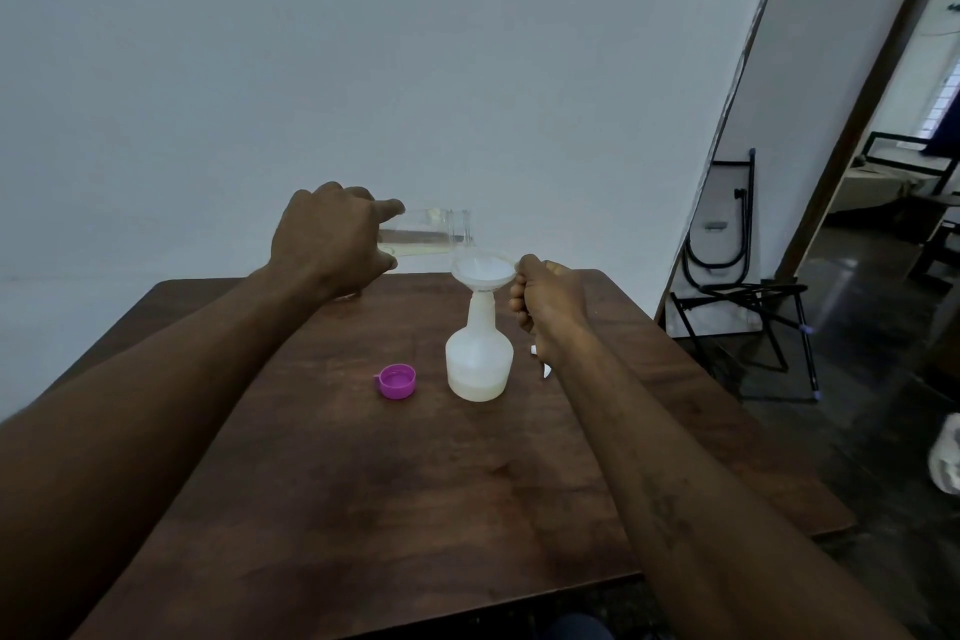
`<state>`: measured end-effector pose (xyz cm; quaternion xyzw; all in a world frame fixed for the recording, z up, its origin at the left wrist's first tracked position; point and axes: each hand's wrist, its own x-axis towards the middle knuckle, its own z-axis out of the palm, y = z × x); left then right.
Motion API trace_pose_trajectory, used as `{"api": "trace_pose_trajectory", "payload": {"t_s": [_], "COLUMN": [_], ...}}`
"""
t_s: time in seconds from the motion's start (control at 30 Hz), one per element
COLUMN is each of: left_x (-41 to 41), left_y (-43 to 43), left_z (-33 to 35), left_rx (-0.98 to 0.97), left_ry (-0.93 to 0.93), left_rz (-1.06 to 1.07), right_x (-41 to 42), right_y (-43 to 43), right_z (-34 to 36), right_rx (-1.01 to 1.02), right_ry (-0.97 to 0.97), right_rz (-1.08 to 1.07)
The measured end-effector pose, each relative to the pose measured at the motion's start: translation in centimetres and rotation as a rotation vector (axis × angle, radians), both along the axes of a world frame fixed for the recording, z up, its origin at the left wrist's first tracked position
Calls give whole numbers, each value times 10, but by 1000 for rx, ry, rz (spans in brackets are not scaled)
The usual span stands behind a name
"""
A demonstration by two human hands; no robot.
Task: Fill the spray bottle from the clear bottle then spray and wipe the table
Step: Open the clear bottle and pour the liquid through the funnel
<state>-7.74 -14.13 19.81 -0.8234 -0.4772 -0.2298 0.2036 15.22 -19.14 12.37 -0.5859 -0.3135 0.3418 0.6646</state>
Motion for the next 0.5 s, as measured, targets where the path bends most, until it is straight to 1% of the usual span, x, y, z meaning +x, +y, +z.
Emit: {"api": "trace_pose_trajectory", "payload": {"t_s": [0.5], "left_x": [-2], "left_y": [0], "left_z": [0], "left_rx": [12], "left_ry": [5], "left_rz": [0], "right_x": [-2], "right_y": [-1], "right_z": [2], "right_rx": [-3], "right_ry": [-5], "right_rz": [-11]}}
